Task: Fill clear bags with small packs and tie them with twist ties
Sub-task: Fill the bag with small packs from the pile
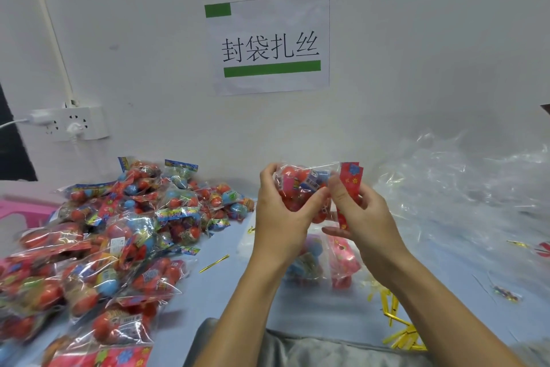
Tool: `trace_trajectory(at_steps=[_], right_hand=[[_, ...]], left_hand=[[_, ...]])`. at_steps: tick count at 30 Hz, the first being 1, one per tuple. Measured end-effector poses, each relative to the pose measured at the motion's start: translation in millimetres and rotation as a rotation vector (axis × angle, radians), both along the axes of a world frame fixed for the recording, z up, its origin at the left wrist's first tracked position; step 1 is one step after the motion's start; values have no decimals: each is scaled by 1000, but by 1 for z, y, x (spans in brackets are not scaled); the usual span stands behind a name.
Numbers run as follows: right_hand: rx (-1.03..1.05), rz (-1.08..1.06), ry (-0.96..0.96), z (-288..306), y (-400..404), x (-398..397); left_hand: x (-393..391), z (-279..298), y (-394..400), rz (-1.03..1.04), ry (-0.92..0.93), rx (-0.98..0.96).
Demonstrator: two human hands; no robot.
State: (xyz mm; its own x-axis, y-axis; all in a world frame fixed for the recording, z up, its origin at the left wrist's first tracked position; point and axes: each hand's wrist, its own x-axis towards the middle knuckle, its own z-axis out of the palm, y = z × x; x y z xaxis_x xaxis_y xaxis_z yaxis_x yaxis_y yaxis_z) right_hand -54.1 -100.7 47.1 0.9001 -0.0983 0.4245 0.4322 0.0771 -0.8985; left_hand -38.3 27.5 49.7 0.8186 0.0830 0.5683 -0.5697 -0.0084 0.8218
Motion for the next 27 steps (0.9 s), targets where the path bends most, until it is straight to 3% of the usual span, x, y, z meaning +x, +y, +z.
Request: trace_trajectory(at_steps=[8, 17, 20, 27], right_hand=[[-8, -257, -62, -1, 3, 3], [-244, -476, -206, -3, 6, 1], [-291, -477, -251, -5, 11, 0], [-270, -306, -281, -2, 15, -5]], left_hand=[[-2, -1, -1, -125, 96, -53], [-3, 9, 4, -129, 285, -153], [-5, 9, 0, -117, 302, -210], [-4, 7, 2, 99, 115, -218]])
